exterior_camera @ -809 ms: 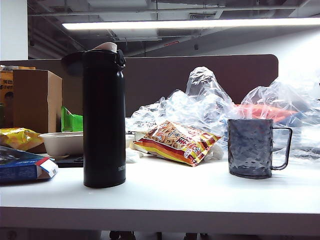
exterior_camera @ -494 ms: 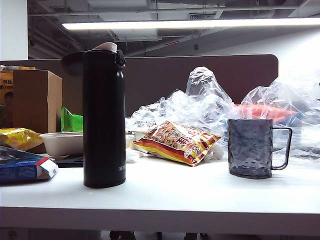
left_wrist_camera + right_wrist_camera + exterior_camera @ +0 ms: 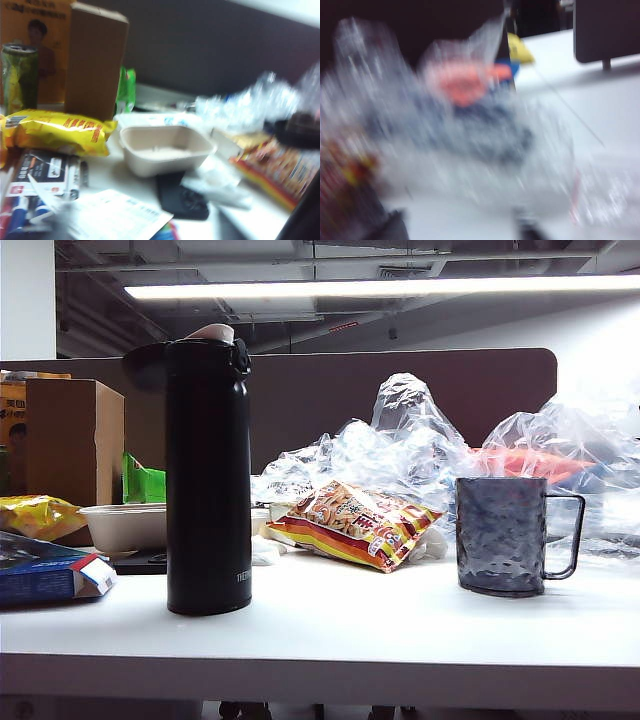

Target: Pick up the black thermos, pour some water into the cup, then place the black thermos back on the table.

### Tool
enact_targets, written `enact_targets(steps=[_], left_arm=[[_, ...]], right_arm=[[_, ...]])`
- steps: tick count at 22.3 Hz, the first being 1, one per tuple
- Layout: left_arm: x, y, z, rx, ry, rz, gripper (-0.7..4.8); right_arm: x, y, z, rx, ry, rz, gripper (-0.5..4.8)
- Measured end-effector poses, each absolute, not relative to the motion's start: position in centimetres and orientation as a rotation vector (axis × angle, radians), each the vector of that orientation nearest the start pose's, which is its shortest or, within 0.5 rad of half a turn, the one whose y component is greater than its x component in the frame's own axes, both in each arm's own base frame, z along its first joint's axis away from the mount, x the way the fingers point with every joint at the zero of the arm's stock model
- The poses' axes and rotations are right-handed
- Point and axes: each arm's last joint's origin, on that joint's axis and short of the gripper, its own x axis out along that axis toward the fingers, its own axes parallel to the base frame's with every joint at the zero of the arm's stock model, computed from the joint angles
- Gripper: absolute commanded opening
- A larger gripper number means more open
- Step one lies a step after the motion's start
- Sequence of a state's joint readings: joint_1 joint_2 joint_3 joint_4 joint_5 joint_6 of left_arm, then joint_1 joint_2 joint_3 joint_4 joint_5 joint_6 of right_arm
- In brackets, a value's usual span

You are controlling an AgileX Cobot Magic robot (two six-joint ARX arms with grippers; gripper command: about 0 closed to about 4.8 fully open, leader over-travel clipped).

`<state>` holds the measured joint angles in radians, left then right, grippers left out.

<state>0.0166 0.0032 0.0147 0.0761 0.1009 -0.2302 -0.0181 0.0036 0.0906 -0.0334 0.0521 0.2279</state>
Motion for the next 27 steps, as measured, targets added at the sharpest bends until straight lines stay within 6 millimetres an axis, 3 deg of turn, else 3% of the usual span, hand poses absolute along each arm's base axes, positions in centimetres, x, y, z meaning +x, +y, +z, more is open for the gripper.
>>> enact_targets(steps=[3, 10, 14, 21, 27], left_arm=[[9.3, -0.3, 19.0, -0.271, -0.092, -0.144, 4.79], [7.8, -0.8, 23.2, -0.264, -0.166, -0.341, 4.79], [7.1, -1.0, 25.0, -0.256, -0.196, -0.402, 4.79], [8.2, -1.3, 26.4, -0.28, -0.108, -0.463, 4.79], [9.6, -2.3, 27.1, -0.283, -0.02, -0.551, 4.79]], right_arm=[[8.2, -0.2, 22.0, 0.243, -0.134, -0.011, 4.79], [6.0, 0.4, 27.7, 0.098, -0.116, 0.164, 4.79], [6.5, 0.6, 30.3, 0.093, -0.077, 0.249, 4.79], [7.9, 0.8, 35.2, 0.084, -0.093, 0.312, 4.79], [8.6, 1.3, 36.6, 0.082, -0.085, 0.414, 4.79]])
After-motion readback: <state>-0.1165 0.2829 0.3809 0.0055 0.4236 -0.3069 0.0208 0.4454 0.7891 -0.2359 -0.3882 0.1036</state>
